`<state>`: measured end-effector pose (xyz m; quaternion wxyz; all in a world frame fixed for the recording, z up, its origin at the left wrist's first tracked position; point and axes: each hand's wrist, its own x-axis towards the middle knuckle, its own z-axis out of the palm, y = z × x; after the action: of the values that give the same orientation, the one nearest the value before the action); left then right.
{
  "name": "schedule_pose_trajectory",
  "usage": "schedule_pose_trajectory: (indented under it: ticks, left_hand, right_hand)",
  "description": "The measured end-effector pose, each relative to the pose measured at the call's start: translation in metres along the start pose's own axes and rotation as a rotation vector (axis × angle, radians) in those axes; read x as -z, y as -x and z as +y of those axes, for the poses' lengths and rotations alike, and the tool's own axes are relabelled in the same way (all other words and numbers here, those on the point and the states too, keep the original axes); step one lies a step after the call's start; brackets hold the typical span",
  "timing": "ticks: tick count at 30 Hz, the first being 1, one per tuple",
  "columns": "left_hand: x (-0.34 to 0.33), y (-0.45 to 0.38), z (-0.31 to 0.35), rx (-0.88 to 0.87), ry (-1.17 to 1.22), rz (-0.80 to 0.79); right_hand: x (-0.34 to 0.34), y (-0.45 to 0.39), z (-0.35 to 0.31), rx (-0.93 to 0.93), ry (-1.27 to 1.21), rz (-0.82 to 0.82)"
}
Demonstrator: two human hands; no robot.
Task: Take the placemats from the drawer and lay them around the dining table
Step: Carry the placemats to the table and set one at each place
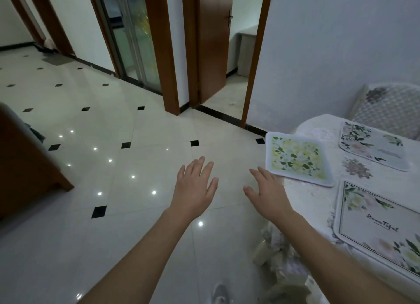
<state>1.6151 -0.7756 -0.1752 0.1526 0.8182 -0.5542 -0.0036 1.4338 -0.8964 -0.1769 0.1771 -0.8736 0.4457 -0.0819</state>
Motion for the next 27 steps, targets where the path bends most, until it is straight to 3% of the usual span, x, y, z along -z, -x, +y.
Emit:
schedule_pose_trajectory:
  ticks: [16, 27]
  left_hand:
    - [-0.039, -0.217, -0.06, -0.144, -0.146, -0.148]
    - [-0.094, -0.382, -0.025, -0.466, -0.036, -0.243]
  right_hand:
    - [-0.045, -0.209, -0.003, -0.162, -0.204, 0.005]
    - [-0.018, -0.291, 0.059, -0.491, -0.133, 0.156]
